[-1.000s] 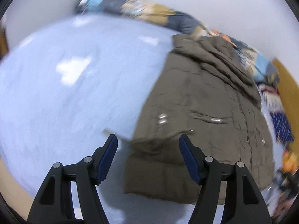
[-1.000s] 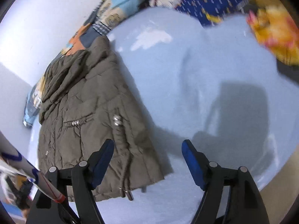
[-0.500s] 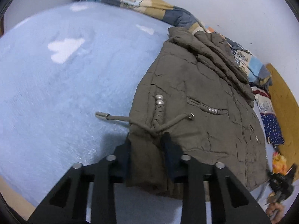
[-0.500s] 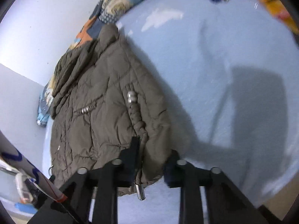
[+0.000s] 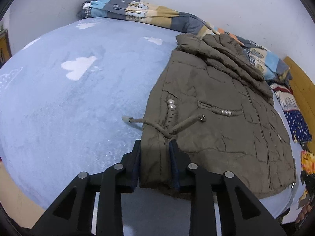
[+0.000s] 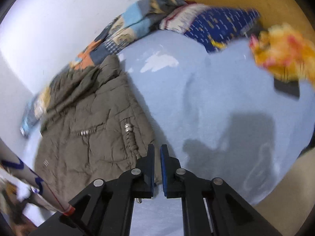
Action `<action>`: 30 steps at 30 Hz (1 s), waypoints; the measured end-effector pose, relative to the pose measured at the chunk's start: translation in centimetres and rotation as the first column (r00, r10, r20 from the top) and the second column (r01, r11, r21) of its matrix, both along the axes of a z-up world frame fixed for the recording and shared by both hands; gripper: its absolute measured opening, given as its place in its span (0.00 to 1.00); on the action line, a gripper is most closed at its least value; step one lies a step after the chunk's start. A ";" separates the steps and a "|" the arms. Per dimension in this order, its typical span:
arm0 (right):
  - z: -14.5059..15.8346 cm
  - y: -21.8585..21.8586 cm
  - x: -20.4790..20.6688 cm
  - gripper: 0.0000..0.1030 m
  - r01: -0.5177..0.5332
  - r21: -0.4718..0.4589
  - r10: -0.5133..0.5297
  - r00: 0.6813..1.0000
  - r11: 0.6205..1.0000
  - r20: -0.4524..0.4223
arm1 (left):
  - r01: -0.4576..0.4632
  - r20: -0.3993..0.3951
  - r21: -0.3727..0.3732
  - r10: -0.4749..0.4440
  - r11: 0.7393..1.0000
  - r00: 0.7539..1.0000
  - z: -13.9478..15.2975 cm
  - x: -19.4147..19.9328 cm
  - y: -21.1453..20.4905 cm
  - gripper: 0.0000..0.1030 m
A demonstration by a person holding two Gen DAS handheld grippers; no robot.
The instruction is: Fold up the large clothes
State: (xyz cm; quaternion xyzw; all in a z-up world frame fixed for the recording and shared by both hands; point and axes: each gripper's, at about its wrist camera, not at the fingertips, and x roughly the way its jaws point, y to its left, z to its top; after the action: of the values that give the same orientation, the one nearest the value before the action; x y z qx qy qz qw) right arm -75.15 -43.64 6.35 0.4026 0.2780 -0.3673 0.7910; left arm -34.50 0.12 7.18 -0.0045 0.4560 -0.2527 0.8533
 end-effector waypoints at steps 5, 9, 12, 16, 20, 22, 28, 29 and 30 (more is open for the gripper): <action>-1.7 -1.6 -0.3 0.63 0.003 0.139 -0.017 0.995 0.990 0.103 | -0.019 0.032 -0.008 0.019 1.000 0.999 0.4 0.0 -0.2 0.65; -3.5 -2.2 0.6 0.63 -0.023 0.219 -0.009 0.990 0.976 0.144 | -0.020 -0.021 0.000 0.020 1.000 1.000 -0.8 0.4 -0.4 0.65; -5.3 -2.8 1.3 0.63 -0.016 0.289 -0.030 0.988 0.957 0.155 | -0.022 -0.054 0.004 0.023 1.000 0.998 -1.8 0.7 -0.5 0.66; -6.6 -2.5 2.9 0.63 -0.107 0.350 0.006 0.960 0.931 0.279 | -0.049 -0.109 -0.059 0.042 0.997 0.993 -3.0 1.0 -0.5 0.72; -5.4 -0.5 6.2 0.42 -0.214 0.261 0.152 0.959 0.941 0.241 | -0.004 -0.040 -0.033 0.002 0.999 0.999 -2.4 0.1 -1.7 0.64; -5.1 0.1 7.0 0.39 -0.217 0.209 0.189 0.971 0.953 0.149 | 0.008 0.000 0.007 -0.008 1.000 1.000 -2.4 -0.4 -2.2 0.62; -5.9 1.1 8.5 0.43 -0.221 0.149 0.220 0.975 0.964 0.026 | 0.007 0.037 0.059 -0.009 0.998 0.999 -3.0 -0.7 -2.7 0.62; -5.8 1.1 8.8 0.44 -0.219 0.148 0.219 0.976 0.964 0.018 | 0.011 0.052 0.073 -0.015 0.997 0.999 -3.0 -0.9 -2.8 0.62; -5.6 1.3 9.1 0.45 -0.221 0.145 0.223 0.975 0.964 0.006 | 0.014 0.058 0.079 -0.018 0.997 0.998 -3.0 -1.0 -2.9 0.62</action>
State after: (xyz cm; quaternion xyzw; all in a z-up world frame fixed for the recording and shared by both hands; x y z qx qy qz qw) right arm -66.10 -42.39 0.75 0.4233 0.3512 -0.2573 0.7945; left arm -35.46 -2.75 4.14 0.0402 0.4404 -0.2414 0.8638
